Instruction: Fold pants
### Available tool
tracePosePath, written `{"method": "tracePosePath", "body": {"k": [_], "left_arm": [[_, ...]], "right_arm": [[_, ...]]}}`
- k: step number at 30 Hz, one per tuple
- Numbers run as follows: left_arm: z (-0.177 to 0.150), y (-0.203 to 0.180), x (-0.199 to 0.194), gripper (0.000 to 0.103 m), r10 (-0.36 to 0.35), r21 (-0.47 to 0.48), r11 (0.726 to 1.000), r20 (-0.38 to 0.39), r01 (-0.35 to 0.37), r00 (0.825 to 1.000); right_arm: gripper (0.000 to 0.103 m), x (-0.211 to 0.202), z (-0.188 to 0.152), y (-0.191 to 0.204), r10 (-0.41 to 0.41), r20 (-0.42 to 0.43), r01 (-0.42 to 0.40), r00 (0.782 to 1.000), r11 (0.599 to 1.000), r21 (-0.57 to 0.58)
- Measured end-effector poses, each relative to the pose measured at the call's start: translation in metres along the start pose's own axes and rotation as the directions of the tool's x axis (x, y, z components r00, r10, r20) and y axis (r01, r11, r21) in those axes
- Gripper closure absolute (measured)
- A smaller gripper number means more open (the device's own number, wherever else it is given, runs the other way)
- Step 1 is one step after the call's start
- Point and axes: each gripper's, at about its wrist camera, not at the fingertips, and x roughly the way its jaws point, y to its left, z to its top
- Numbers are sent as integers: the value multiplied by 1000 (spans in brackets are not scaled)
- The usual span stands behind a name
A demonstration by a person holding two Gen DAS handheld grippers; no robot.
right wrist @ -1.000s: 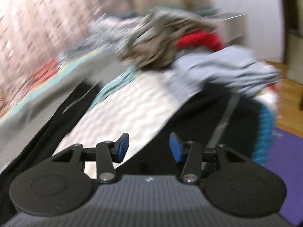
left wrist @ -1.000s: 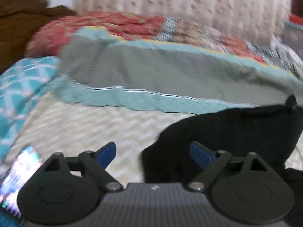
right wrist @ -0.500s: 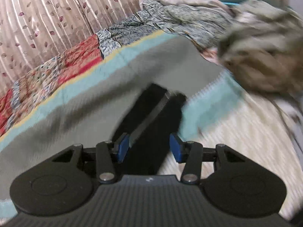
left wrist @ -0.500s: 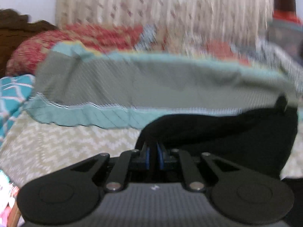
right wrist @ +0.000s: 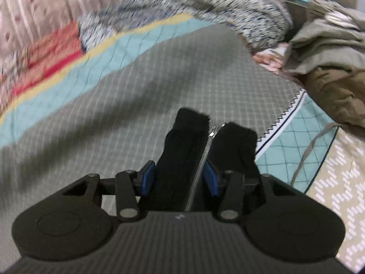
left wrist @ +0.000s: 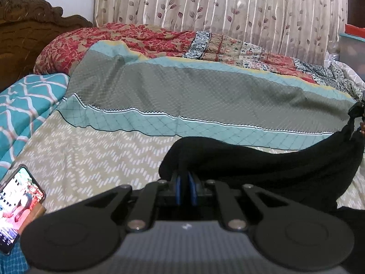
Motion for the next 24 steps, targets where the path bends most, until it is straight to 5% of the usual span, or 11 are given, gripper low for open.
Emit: {"method": "tracePosePath", "body": {"k": [2, 5, 7, 13, 20, 24], "left_arm": [[3, 1, 3, 95, 3, -2, 1000, 0, -3, 1000], [3, 1, 3, 95, 9, -2, 1000, 2, -9, 1000], [4, -2, 2, 95, 18, 6, 1000, 5, -18, 1000], [8, -1, -8, 95, 27, -13, 1000, 30, -26, 999], [3, -6, -44, 95, 14, 6, 1000, 96, -14, 995], [-13, -4, -79, 95, -22, 21, 1000, 118, 20, 993]], "right_arm": [[52, 2, -1, -8, -10, 2, 10, 1000, 1000, 27], [58, 27, 6, -9, 107, -129, -99, 986, 993, 65], [95, 29, 5, -8, 128, -157, -123, 979, 992, 39], [97, -18, 21, -50, 201, -53, -192, 978, 971, 142], [97, -111, 36, -146, 340, 60, -343, 938, 894, 288], [97, -173, 12, -215, 373, 111, -389, 921, 872, 297]]}}
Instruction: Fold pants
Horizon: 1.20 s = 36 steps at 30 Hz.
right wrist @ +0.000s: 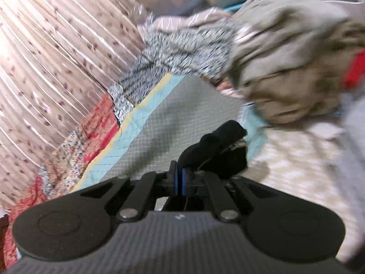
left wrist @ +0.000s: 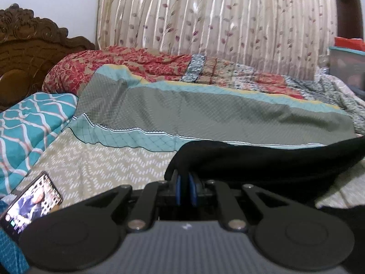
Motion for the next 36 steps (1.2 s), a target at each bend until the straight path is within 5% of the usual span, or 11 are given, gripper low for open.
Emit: {"method": "tracePosePath", "body": {"k": [7, 11, 13, 16, 20, 23, 27, 29, 32, 35, 36], "left_arm": [[-51, 1, -65, 94, -45, 63, 997, -39, 47, 998], [-93, -1, -80, 91, -42, 80, 995, -139, 54, 989], [-113, -2, -81, 83, -57, 96, 992, -218, 79, 974], [-130, 0, -87, 69, -41, 121, 990, -269, 77, 962], [-123, 35, -113, 53, -90, -52, 995, -236, 80, 968], [-108, 67, -122, 47, -114, -250, 966, -181, 66, 977], [-83, 91, -102, 32, -175, -415, 904, -133, 105, 976], [-74, 96, -77, 19, -213, -475, 873, -162, 114, 964], [-76, 96, -40, 18, -313, -573, 805, -187, 156, 931], [-84, 90, -7, 20, -345, -634, 763, -227, 131, 911], [-87, 88, 3, 33, -363, -656, 743, -225, 136, 904]], "right_arm": [[97, -124, -45, -113, -29, 17, 28, 999, 997, 75], [97, -160, -94, -178, -131, -23, 133, 991, 981, 144], [85, -153, -118, -201, -274, -84, 283, 958, 950, 130], [36, -152, -132, -216, -403, -71, 410, 912, 899, 154], [38, -169, -122, -196, -499, 67, 488, 864, 862, 135], [38, -177, -118, -159, -525, 223, 528, 821, 848, 53], [38, -169, -134, -101, -367, 272, 409, 890, 905, -116], [38, -154, -152, -69, -270, 222, 320, 937, 918, -235], [38, -130, -188, -27, -149, 85, 170, 985, 916, -363], [38, -106, -228, 8, -44, -110, -7, 993, 905, -425], [38, -97, -242, 23, -12, -184, -72, 983, 893, -444]]}}
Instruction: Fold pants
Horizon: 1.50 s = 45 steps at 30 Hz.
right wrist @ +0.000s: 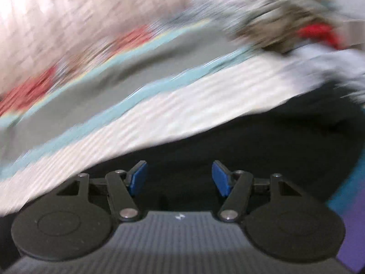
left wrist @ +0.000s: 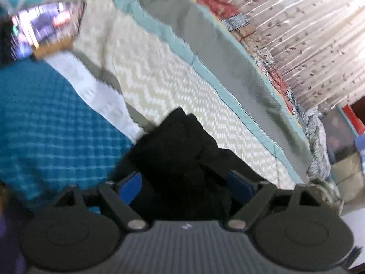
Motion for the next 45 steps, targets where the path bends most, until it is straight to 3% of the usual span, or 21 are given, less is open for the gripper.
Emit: {"method": "tracePosePath", "body": {"k": [1, 2, 3, 5, 10, 13, 15, 16, 17, 18, 21, 23, 27, 30, 34, 35, 36, 37, 39, 43, 45], "left_arm": [[0, 1, 8, 46, -9, -17, 1000, -9, 8, 1000], [-1, -1, 13, 75, 5, -17, 1000, -15, -6, 1000], [-5, -2, 13, 83, 11, -2, 1000, -11, -11, 1000], [-12, -9, -2, 86, 5, 45, 999, 42, -7, 999], [-36, -12, -59, 86, -18, 146, 989, 150, -4, 989], [-47, 2, -53, 86, 59, 130, 989, 120, -74, 991], [-52, 10, -38, 78, 155, 118, 979, 76, -163, 985], [-55, 12, -31, 72, 196, 122, 972, 56, -202, 979], [-57, 14, -26, 61, 223, 121, 966, 45, -227, 974], [-59, 15, -28, 56, 229, 120, 965, 50, -233, 972], [-55, 22, -45, 35, 200, 108, 972, 79, -208, 977], [-46, 27, -56, 29, 159, 72, 984, 94, -166, 983], [-18, 18, -56, 11, 154, 99, 980, 169, -172, 974], [2, 7, -35, 0, 91, 199, 973, 145, -119, 985], [13, -9, 23, 3, 87, 321, 944, -1, -82, 996], [11, -12, 38, 33, 81, 353, 934, -41, -61, 996], [7, -14, 50, 48, 127, 383, 919, -56, -96, 990], [5, -19, 56, 51, 171, 405, 903, -40, -141, 984], [10, -27, 44, 74, 125, 385, 916, -7, -113, 992], [37, -49, -13, 74, -21, 325, 945, 148, -28, 989], [39, -62, -29, 74, -35, 369, 928, 225, -52, 974]], "right_arm": [[38, 10, -3, 17, 56, -49, -57, 997, 998, -29], [41, 22, -5, 39, 123, -114, -129, 986, 990, -55], [43, 28, -10, 54, 178, -165, -191, 970, 979, -67], [56, 42, -10, 94, 302, -265, -333, 916, 940, -78], [64, 50, -12, 202, 526, -410, -628, 745, 761, -166], [64, 68, -30, 245, 573, -529, -729, 626, 671, -135], [64, 88, -65, 269, 510, -646, -749, 568, 646, -149], [65, 102, -84, 276, 435, -694, -729, 574, 658, -190], [66, 110, -100, 277, 399, -693, -710, 600, 665, -232], [65, 108, -100, 274, 436, -661, -717, 611, 657, -230], [64, 102, -81, 271, 472, -659, -737, 586, 647, -193], [64, 85, -82, 248, 508, -625, -742, 592, 647, -177], [61, 89, -76, 215, 520, -588, -689, 619, 719, -90], [63, 95, -82, 201, 494, -596, -641, 632, 766, -44], [63, 88, -84, 203, 489, -596, -633, 636, 773, -41], [63, 87, -81, 200, 482, -596, -632, 642, 773, -56], [63, 81, -79, 197, 477, -597, -632, 646, 772, -68], [63, 81, -80, 198, 470, -596, -631, 651, 771, -81], [63, 76, -78, 194, 462, -593, -632, 660, 768, -105], [63, 69, -69, 205, 504, -537, -649, 676, 752, -111], [62, 62, -60, 213, 554, -492, -677, 672, 728, -106]]}}
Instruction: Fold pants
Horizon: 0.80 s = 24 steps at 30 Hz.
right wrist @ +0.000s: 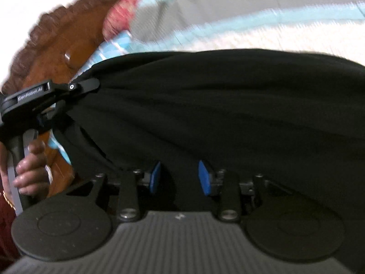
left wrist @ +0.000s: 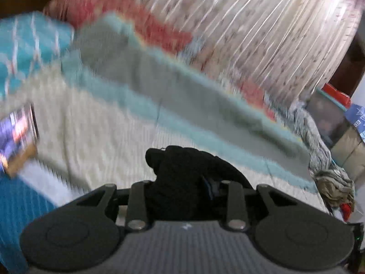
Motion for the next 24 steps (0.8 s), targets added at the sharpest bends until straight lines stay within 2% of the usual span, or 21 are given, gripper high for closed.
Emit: {"method": "tracePosePath", "body": {"k": [2, 4, 5, 6, 7, 8, 10, 11, 14, 15, 16, 17, 18, 19, 20, 21, 23, 24], "left_arm": [[-1, -10, 2, 71, 81, 99, 992, 41, -84, 996], [-5, -6, 31, 62, 188, 123, 975, -34, -183, 982], [-11, 3, 56, 53, 229, 132, 968, -107, -215, 967], [-21, 13, 81, 50, 270, 143, 958, -179, -247, 946], [-31, 24, 100, 46, 323, 142, 945, -240, -296, 915], [-37, 33, 104, 40, 328, 101, 945, -254, -312, 910], [-35, 36, 83, 38, 272, 3, 961, -209, -278, 939], [-32, 35, 71, 34, 258, -18, 964, -185, -266, 948], [-31, 25, 38, 29, 235, -45, 969, -123, -242, 964], [-32, 17, 34, 24, 236, -29, 970, -106, -240, 966], [-32, 13, 32, 21, 252, 10, 968, -95, -252, 963], [-36, 4, 32, 13, 286, 76, 957, -94, -280, 953], [-40, -5, 37, 13, 316, 153, 942, -117, -298, 941], [-43, -12, 44, 15, 350, 209, 925, -141, -318, 926], [-46, -16, 49, 17, 391, 242, 906, -160, -347, 907], [-47, -19, 51, 18, 408, 261, 897, -173, -358, 896], [-46, -25, 44, 18, 413, 274, 892, -166, -360, 896], [-45, -27, 37, 17, 421, 277, 887, -153, -370, 894]], "right_arm": [[61, 7, 7, 12, 4, 32, -2, 999, 999, -39], [60, 33, 7, 18, -33, -14, 32, 999, 997, -70], [58, 53, 4, 17, -77, -62, 71, 995, 993, -92], [58, 77, -3, 15, -139, -113, 122, 984, 983, -140], [58, 85, -9, 15, -141, -75, 124, 987, 973, -193], [58, 84, -12, 20, -137, -39, 125, 990, 967, -223], [57, 79, -11, 34, -165, -55, 146, 985, 957, -253], [57, 72, -9, 40, -140, -52, 122, 989, 958, -259], [57, 42, -13, 47, -42, -16, 35, 999, 953, -300], [57, 38, -17, 46, -29, -30, 18, 999, 952, -306], [57, 40, -21, 41, -28, -67, 7, 997, 958, -287], [56, 51, -28, 33, -38, -136, 3, 990, 969, -247], [56, 63, -36, 22, -43, -181, 5, 982, 979, -205], [56, 63, -40, 20, -21, -138, -8, 990, 979, -204], [56, 64, -39, 23, -26, -143, -4, 989, 978, -210], [56, 61, -36, 27, -28, -147, -4, 989, 977, -214], [56, 44, -29, 24, -11, -122, -16, 992, 975, -223], [56, 34, -24, 18, -14, -76, -3, 997, 976, -219]]}}
